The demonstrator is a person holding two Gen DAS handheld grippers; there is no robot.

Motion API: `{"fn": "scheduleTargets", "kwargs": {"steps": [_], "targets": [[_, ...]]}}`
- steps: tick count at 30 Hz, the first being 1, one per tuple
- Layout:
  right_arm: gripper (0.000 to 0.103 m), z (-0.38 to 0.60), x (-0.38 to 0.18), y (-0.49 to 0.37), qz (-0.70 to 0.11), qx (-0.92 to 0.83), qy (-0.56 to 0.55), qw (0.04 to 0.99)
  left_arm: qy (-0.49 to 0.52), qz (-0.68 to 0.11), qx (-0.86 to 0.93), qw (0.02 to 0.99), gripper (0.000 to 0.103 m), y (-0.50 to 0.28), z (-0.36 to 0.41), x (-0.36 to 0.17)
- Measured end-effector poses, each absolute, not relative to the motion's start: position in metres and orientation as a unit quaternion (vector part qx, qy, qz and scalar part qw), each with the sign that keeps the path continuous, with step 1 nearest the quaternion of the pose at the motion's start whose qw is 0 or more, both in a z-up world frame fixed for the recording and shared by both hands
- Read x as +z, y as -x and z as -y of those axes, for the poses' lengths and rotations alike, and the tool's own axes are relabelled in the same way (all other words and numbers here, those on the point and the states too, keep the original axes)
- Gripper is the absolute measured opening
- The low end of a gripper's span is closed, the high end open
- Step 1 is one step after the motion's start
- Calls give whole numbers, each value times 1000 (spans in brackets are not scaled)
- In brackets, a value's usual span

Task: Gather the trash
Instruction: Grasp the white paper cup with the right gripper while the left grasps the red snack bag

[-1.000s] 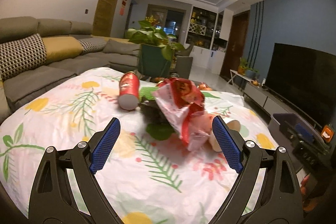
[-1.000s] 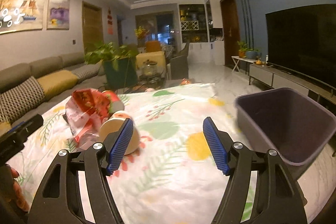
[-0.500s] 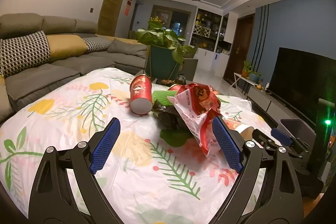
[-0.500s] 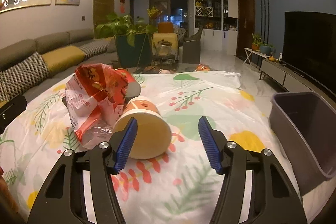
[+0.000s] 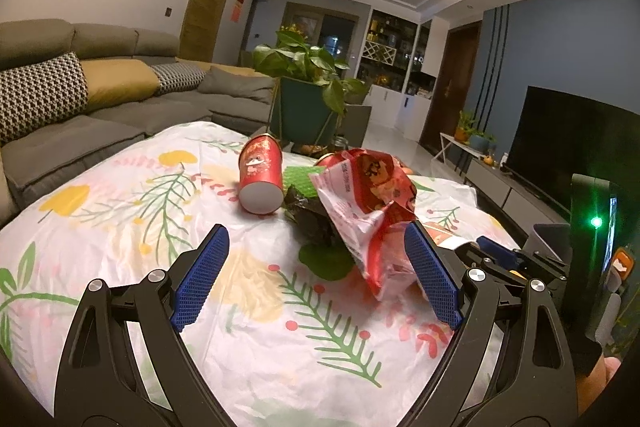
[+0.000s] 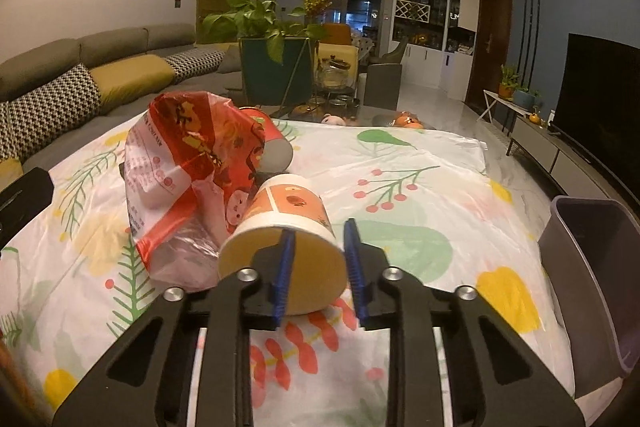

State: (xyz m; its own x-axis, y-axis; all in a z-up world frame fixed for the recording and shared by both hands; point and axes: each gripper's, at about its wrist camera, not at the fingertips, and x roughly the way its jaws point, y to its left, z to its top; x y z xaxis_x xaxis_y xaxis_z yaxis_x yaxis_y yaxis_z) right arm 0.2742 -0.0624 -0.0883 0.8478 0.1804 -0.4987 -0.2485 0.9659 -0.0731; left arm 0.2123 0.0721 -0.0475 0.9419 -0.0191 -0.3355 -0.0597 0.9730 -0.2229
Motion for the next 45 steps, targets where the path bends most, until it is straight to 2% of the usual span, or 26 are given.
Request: {"fn": "scheduleTargets", "kwargs": {"steps": [7, 15, 20, 27, 30, 32, 35, 38, 45], "targets": [[4, 67, -85, -267, -239, 120, 64, 961, 123, -185, -3, 975, 85, -221, -72, -52], [4, 83, -78, -253, -218, 115, 49, 968, 147, -223, -18, 963, 74, -246, -77, -63], [4, 98, -75, -247, -208, 110, 36, 971, 181, -260, -34, 948, 60, -264, -85, -76], [4, 108, -72, -238, -197, 111, 24, 974, 256, -304, -73, 915, 49, -274, -101, -101], [4, 111, -72, -239, -196, 112, 20, 974, 261, -317, -87, 907, 32, -278, -99, -108], [4, 112, -73, -237, -197, 112, 19, 974, 267, -322, -97, 903, 14, -281, -99, -111], [4, 113, -73, -236, -196, 112, 18, 974, 274, -321, -111, 900, 5, -282, -97, -112], [4, 115, -73, -233, -195, 110, 15, 975, 271, -314, -116, 902, 1, -279, -93, -110], [4, 126, -67, -220, -185, 104, 10, 977, 224, -262, -119, 931, 0, -245, -76, -75]]}}
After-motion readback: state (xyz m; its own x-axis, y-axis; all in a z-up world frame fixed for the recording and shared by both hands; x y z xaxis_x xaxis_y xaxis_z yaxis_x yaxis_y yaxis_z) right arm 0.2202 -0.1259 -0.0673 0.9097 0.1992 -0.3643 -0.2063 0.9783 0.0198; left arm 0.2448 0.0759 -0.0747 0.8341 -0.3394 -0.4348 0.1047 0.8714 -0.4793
